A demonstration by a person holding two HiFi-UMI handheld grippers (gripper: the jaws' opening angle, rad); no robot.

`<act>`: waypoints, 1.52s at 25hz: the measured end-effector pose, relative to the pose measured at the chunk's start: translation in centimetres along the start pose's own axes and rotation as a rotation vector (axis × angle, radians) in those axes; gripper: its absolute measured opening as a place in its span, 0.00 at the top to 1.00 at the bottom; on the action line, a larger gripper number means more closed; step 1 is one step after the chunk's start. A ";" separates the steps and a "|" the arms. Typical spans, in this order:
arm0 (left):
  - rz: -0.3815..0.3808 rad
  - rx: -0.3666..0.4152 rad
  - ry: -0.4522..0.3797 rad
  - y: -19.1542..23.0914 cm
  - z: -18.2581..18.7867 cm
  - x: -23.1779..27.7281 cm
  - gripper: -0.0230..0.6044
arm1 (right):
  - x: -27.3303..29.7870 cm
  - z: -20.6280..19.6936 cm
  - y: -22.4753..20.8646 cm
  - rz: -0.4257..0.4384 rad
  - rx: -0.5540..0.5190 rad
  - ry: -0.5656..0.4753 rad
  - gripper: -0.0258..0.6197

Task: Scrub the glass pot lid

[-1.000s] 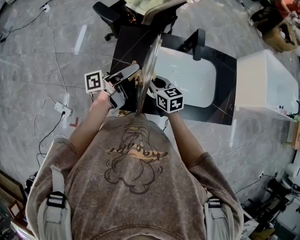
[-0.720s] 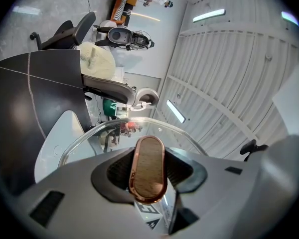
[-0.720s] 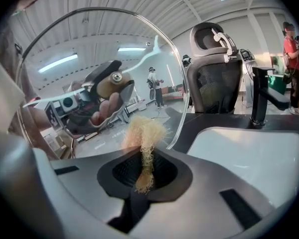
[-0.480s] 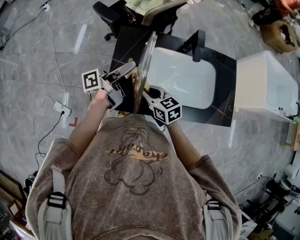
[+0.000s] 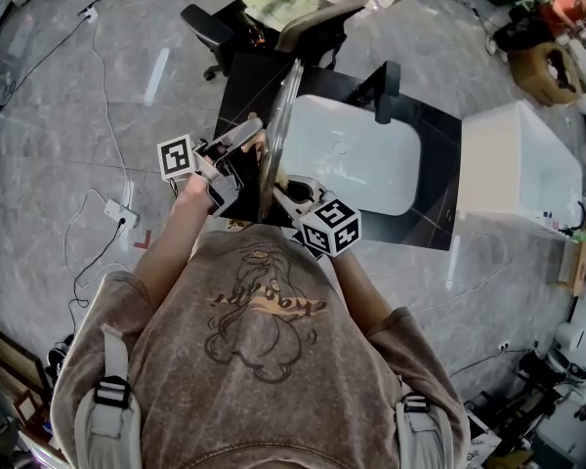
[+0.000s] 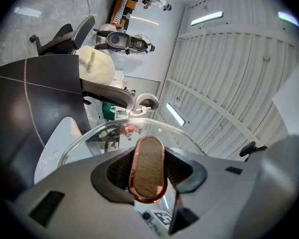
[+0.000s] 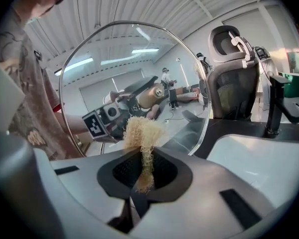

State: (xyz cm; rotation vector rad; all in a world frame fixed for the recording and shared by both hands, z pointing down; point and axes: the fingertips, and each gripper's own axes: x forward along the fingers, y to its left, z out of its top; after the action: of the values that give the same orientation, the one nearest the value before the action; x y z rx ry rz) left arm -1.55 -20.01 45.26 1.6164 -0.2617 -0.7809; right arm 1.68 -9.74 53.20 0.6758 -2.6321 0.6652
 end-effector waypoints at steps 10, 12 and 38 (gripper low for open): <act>0.004 0.001 -0.017 0.3 0.9 -0.4 0.67 | -1.4 3.5 3.2 0.105 -0.028 -0.062 0.90; 0.003 0.000 -0.017 0.4 0.9 -0.4 0.67 | -1.6 4.3 3.6 0.111 -0.035 -0.079 0.90; -0.037 -0.054 0.021 -0.2 -1.5 -0.8 0.67 | -2.0 12.8 -0.3 -0.041 -0.047 -0.276 0.90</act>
State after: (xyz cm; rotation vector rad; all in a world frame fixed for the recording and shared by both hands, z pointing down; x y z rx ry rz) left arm -1.29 -18.32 45.37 1.5813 -0.1939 -0.7925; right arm 0.86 -15.85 41.84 0.8595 -2.8645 0.5292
